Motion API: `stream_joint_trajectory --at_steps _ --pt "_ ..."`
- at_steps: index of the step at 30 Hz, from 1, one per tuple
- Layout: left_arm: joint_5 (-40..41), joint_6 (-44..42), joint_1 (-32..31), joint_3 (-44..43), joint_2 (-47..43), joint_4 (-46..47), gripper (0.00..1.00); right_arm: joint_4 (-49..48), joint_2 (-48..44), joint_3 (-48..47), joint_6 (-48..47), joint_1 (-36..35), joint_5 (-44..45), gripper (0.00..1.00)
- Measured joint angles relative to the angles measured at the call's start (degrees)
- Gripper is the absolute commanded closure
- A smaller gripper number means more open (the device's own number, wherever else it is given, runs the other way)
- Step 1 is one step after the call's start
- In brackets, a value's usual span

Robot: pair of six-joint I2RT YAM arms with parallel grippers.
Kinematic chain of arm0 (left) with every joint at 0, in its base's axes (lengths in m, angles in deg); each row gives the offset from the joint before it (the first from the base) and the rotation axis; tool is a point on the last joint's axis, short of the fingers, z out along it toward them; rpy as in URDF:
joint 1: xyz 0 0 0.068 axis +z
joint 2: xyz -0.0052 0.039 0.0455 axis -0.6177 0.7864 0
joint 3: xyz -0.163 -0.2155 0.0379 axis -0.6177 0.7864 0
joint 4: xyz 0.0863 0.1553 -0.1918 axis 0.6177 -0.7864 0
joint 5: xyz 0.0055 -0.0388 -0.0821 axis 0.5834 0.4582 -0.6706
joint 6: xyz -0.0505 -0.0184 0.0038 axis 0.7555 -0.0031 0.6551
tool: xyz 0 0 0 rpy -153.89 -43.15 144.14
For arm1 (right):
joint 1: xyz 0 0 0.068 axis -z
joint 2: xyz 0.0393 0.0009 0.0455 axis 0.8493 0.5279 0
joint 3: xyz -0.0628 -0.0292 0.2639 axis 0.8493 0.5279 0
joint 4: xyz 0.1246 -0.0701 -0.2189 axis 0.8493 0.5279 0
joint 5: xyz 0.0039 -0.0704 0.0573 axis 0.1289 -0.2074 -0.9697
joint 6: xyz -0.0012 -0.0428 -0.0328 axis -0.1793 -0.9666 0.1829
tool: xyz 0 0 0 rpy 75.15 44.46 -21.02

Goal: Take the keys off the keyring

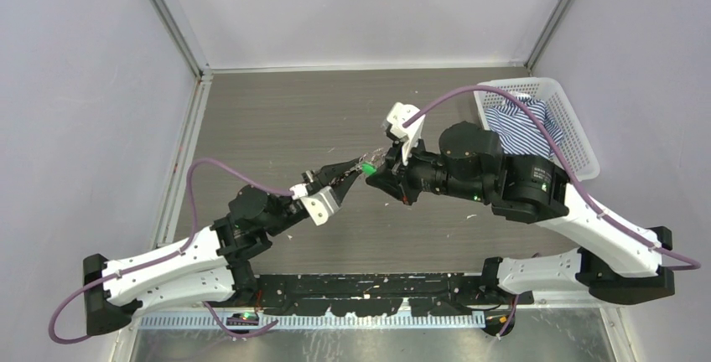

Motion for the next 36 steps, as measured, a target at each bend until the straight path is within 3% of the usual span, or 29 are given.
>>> stream_joint_trajectory --at_steps 10,24,36 --pt "-1.2 -1.8 0.0 0.0 0.9 1.5 1.00 7.3 3.4 -6.0 -0.7 0.0 -4.7 0.99" --pt "-6.0 -4.6 -0.1 0.0 0.2 0.7 1.00 10.6 6.8 -11.1 -0.9 0.0 -0.9 0.99" --pt "-4.7 -4.3 -0.5 3.7 -2.4 3.1 1.00 13.2 8.2 -12.9 -0.9 0.0 0.8 0.99"
